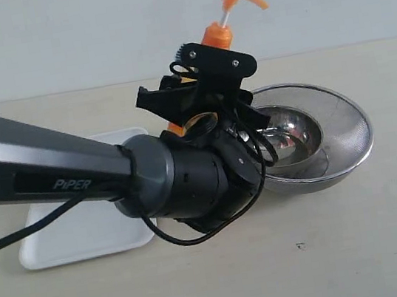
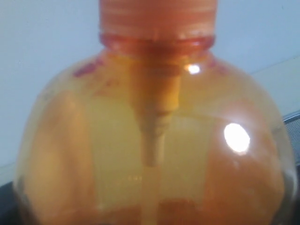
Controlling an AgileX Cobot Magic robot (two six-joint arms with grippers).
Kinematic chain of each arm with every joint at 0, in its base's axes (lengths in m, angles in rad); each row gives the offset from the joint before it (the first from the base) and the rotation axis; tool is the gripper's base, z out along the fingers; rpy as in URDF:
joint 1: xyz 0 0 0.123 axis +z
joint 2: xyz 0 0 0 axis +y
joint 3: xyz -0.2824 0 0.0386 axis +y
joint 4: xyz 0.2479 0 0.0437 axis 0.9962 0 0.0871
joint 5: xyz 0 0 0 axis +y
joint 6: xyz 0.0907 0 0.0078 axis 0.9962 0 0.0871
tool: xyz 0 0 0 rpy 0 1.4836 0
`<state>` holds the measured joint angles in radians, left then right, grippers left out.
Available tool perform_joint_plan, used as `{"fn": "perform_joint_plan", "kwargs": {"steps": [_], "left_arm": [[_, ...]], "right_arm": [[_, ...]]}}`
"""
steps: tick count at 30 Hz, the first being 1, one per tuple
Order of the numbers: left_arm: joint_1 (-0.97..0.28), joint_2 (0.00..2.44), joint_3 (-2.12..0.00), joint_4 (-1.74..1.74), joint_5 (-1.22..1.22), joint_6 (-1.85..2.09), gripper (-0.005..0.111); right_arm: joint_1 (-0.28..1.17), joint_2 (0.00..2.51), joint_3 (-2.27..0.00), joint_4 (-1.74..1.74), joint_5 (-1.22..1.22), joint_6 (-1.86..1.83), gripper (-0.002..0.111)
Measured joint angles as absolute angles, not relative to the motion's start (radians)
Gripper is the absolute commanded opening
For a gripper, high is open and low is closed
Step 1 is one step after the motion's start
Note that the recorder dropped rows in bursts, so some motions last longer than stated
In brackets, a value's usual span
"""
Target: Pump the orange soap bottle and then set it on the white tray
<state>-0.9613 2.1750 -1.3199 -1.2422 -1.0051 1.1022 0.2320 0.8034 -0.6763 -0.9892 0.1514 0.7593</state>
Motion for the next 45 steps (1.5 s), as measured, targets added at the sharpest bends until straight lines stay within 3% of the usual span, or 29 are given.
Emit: {"fn": "perform_joint_plan", "kwargs": {"steps": [13,22,26,31,39,42,45], "left_arm": [[-0.961,2.192,-1.320,-1.280,-1.050,1.134,0.005],[-0.961,2.192,-1.320,-1.284,-1.052,1.134,0.005],[-0.961,2.192,-1.320,-1.286,-1.054,1.134,0.005],[-0.961,2.192,-1.320,-1.286,-1.054,1.134,0.005],[-0.961,2.192,-1.321,-1.286,-1.054,1.136,0.005],[-0.961,2.192,-1.324,-1.296,-1.054,1.136,0.005],[-0.961,2.192,-1.324,-1.303,-1.060,1.136,0.005]], "right_arm": [[0.230,0.811,-0.676,-0.989,0.021,0.759,0.000],[0.230,1.084,-0.807,-0.989,-0.181,0.789,0.000],[0.230,1.181,-0.868,-1.094,-0.299,0.950,0.000],[0.228,1.271,-0.971,-1.462,-0.441,1.336,0.000],[0.045,1.376,-1.124,-1.721,-0.756,1.657,0.000],[-0.081,1.475,-1.202,-1.732,-1.026,1.737,0.000],[-0.099,1.575,-1.261,-1.742,-1.138,1.762,0.000]]}}
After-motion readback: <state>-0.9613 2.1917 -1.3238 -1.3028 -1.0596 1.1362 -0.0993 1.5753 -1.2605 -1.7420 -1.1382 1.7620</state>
